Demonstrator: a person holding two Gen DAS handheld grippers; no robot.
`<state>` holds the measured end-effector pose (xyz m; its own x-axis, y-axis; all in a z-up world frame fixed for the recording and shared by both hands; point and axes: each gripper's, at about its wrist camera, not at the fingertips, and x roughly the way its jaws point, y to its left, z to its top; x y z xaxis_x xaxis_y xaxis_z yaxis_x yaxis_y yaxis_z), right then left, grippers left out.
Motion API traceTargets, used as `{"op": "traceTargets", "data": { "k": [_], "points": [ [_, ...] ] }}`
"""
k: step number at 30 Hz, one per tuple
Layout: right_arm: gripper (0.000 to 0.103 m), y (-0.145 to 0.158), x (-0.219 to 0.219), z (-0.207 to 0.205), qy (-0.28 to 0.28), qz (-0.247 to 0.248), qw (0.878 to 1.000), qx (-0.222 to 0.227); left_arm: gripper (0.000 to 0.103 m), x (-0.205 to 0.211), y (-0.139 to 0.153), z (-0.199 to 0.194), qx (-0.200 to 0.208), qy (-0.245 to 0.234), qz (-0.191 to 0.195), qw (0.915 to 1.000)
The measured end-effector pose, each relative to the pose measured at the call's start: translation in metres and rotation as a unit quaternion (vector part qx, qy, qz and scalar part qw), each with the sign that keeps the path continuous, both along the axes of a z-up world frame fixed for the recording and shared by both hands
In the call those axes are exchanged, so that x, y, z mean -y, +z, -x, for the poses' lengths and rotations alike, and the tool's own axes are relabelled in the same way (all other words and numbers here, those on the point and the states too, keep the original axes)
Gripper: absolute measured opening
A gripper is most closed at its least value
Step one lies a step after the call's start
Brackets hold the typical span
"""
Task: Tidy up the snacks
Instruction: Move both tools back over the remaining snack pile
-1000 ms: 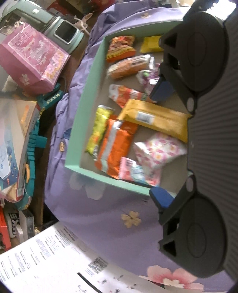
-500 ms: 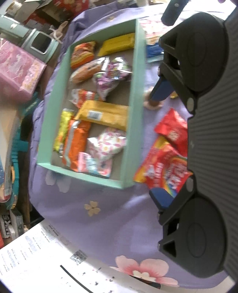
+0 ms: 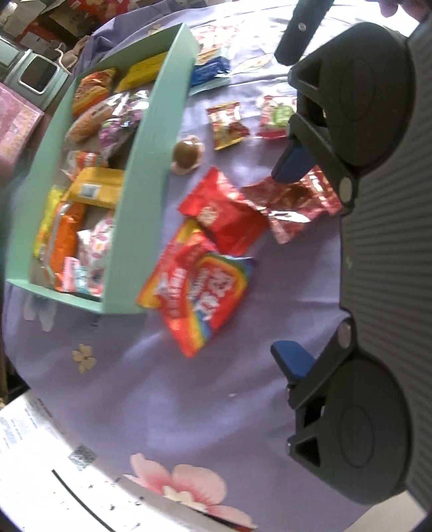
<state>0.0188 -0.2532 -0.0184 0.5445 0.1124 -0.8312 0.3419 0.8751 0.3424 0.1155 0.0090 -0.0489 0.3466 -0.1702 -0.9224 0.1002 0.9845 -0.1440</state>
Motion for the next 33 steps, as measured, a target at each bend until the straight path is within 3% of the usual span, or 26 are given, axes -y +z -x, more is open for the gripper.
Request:
{"op": "traceTargets", "data": {
  "k": [7, 13, 17, 23, 26, 31, 33],
  "points": [
    [0.103, -0.006, 0.014, 0.005, -0.027, 0.008, 1.000, -0.003, 0.103, 0.015, -0.008, 0.004, -0.008, 0.011, -0.001, 0.9999],
    [0.103, -0.008, 0.027, 0.001, -0.040, 0.021, 0.999, -0.003, 0.103, 0.038, -0.014, 0.006, 0.013, -0.019, -0.034, 0.9992],
    [0.103, -0.006, 0.035, -0.015, -0.043, 0.044, 0.998, 0.008, 0.103, 0.041, -0.015, 0.009, 0.038, -0.042, -0.057, 0.9967],
    [0.103, -0.005, 0.042, -0.057, -0.036, 0.095, 0.994, 0.029, 0.103, 0.022, -0.017, 0.004, 0.040, -0.032, -0.058, 0.9970],
    [0.092, -0.012, 0.042, -0.074, -0.020, 0.123, 0.992, 0.026, 0.103, 0.012, -0.018, 0.002, 0.041, -0.025, -0.054, 0.9974],
    [0.073, -0.023, 0.044, -0.092, -0.002, 0.126, 0.992, 0.013, 0.103, 0.009, -0.020, 0.001, 0.050, -0.031, -0.052, 0.9969],
    [0.071, -0.028, 0.046, -0.095, -0.001, 0.116, 0.993, 0.011, 0.103, 0.011, -0.021, 0.000, 0.054, -0.036, -0.057, 0.9963]
  ]
}}
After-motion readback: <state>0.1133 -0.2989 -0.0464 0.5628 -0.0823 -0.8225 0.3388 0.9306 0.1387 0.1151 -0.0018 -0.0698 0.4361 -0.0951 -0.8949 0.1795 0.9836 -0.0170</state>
